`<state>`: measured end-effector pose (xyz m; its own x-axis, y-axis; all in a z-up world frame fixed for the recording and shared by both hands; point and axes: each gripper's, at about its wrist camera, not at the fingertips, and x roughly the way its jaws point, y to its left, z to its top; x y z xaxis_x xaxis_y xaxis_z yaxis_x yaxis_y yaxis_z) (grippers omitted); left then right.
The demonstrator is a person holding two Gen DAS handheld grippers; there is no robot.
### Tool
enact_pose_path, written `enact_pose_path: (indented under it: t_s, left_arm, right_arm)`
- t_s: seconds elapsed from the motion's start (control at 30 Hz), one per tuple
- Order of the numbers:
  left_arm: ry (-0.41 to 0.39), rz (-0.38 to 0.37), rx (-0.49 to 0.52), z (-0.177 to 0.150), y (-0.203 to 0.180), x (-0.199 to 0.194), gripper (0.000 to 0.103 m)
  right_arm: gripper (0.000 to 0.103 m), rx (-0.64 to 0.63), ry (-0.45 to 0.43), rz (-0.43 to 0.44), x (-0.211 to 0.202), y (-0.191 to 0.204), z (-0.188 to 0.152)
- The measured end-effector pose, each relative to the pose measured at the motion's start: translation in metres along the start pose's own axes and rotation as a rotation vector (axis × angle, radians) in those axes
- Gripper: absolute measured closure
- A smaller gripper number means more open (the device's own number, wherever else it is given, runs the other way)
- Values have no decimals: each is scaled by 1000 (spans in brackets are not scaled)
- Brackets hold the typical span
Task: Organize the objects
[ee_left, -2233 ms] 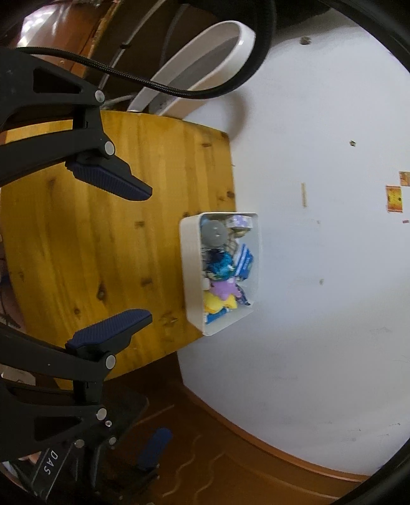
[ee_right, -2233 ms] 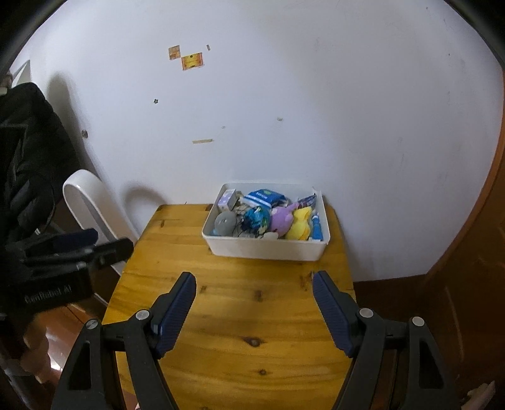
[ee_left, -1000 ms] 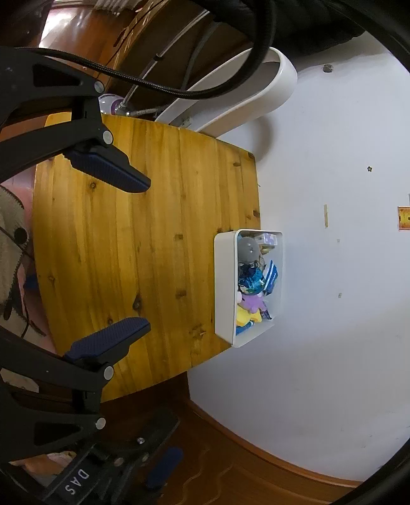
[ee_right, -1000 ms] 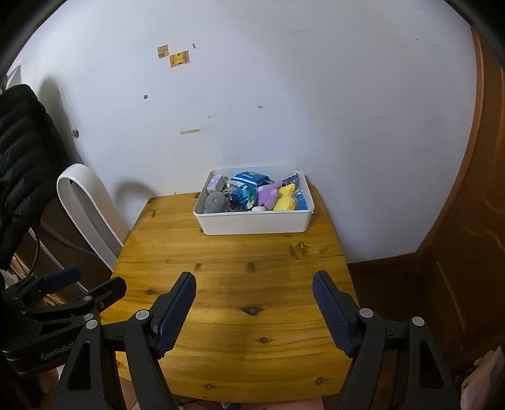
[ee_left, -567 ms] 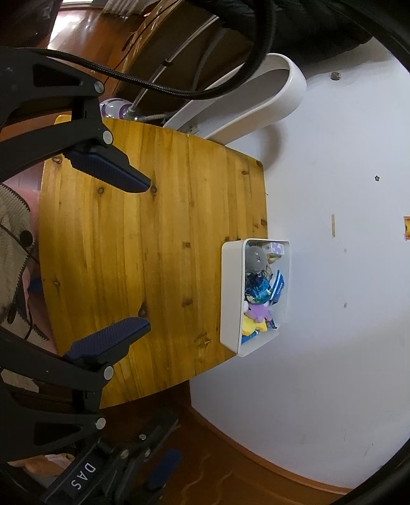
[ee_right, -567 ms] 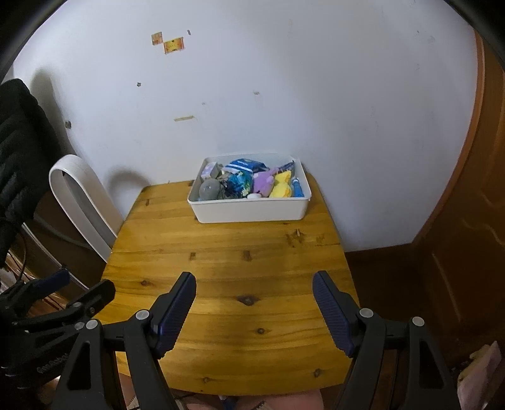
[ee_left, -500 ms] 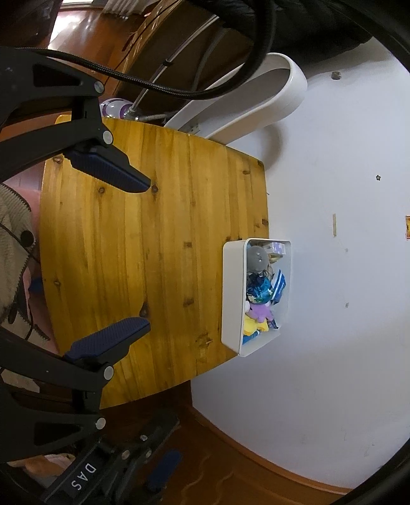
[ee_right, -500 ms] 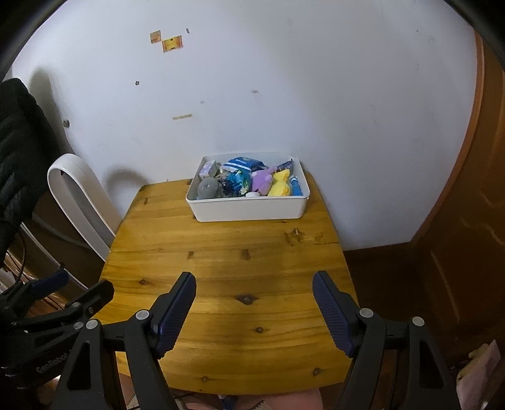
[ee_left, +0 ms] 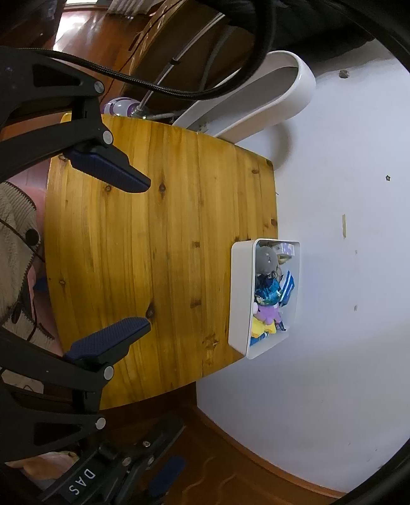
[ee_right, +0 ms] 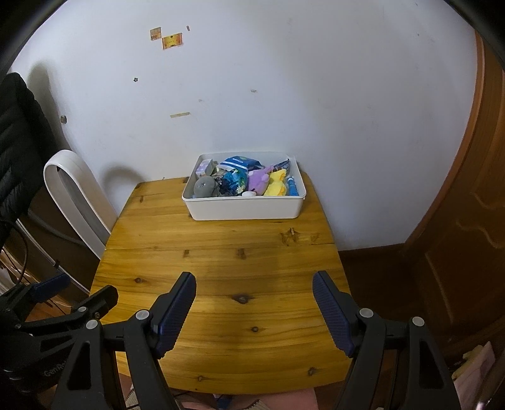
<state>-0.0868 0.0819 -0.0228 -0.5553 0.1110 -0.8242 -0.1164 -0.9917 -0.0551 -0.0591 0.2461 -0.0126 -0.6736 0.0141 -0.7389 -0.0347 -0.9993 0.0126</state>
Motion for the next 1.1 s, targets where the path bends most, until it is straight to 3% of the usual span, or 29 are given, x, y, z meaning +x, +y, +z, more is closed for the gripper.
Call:
enact_pose_path:
  t_s: [1.1]
  left_arm:
    - [-11,55,-5,-2,2,6,19]
  right_arm:
    - [26,-6,35,2,15,1,3]
